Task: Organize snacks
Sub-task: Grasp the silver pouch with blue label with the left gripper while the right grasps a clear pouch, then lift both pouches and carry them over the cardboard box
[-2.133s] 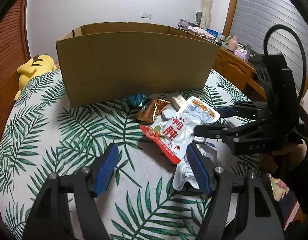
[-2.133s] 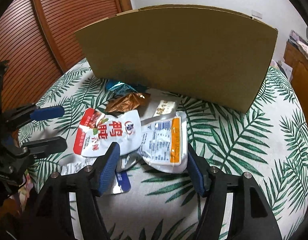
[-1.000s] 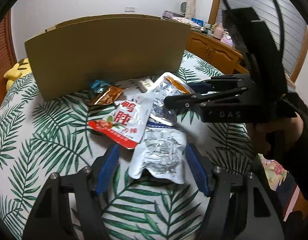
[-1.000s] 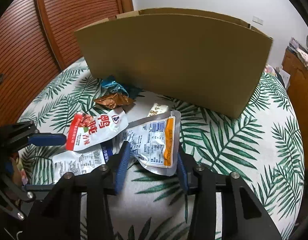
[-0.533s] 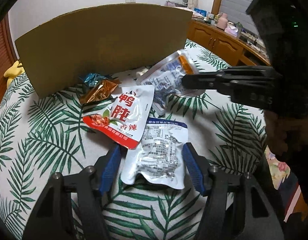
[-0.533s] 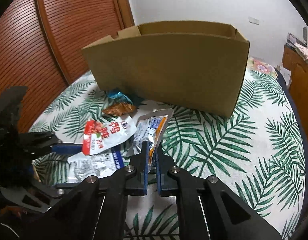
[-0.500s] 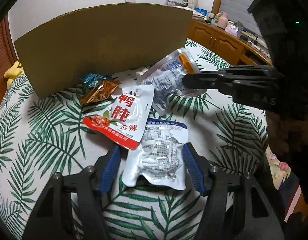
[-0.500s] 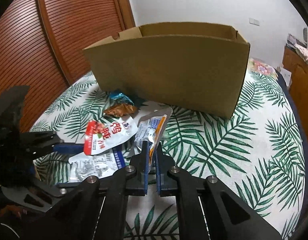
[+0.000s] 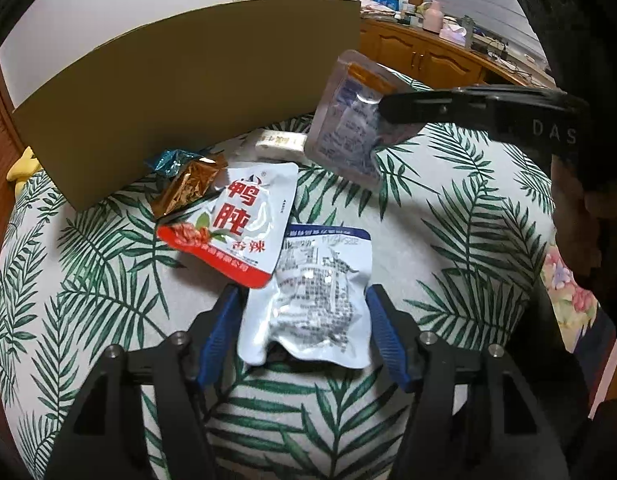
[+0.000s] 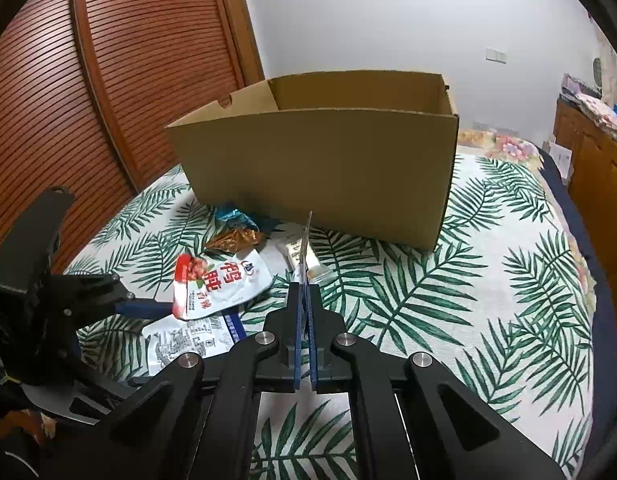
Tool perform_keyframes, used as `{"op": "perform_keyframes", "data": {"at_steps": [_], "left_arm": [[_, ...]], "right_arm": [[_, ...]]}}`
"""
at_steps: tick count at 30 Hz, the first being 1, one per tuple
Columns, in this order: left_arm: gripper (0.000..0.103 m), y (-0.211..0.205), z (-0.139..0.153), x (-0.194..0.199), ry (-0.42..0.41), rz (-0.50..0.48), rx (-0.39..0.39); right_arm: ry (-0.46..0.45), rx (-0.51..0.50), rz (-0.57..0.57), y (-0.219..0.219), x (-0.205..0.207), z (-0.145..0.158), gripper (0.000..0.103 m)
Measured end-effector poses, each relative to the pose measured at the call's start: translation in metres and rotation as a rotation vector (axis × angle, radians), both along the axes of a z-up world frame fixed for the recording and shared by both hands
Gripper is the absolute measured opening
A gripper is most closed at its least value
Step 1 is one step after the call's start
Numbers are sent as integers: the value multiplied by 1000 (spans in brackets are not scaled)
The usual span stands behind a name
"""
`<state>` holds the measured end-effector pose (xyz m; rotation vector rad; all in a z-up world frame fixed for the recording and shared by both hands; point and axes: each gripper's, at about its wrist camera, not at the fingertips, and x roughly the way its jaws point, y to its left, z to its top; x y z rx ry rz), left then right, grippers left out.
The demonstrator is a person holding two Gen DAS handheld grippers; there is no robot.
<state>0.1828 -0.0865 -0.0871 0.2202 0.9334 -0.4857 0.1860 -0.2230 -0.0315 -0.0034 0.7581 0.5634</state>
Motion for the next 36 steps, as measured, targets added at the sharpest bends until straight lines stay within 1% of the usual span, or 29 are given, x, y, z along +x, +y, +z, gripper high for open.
{"op": "perform_keyframes", "data": {"at_steps": [7,12,16,21,28,32,36], "left_arm": [[55,3,3,-1,1,-9,-15],[54,10,4,-19,9,-33,-20],[54,14,5,-31,10,-32,-33],[54,24,8,-40,-3,-6,-72],[54,40,17,-58,-35,43,-172],[54,45,26,-67,-42,48,-207],[54,48,37,-73,-61,45,-224]], "right_arm": [[-12,-17,-6,-1,-3,5,0],[-14,-36,-8,0,-5,6,0],[-13,-46,-11,-1,-8,5,0],[-18,-53,-10,0,-12,8,0],[-28,-67,-5,2,-16,12,0],[-34,-75,-4,4,-18,14,0],[-46,-75,-4,5,-20,20,0]]}}
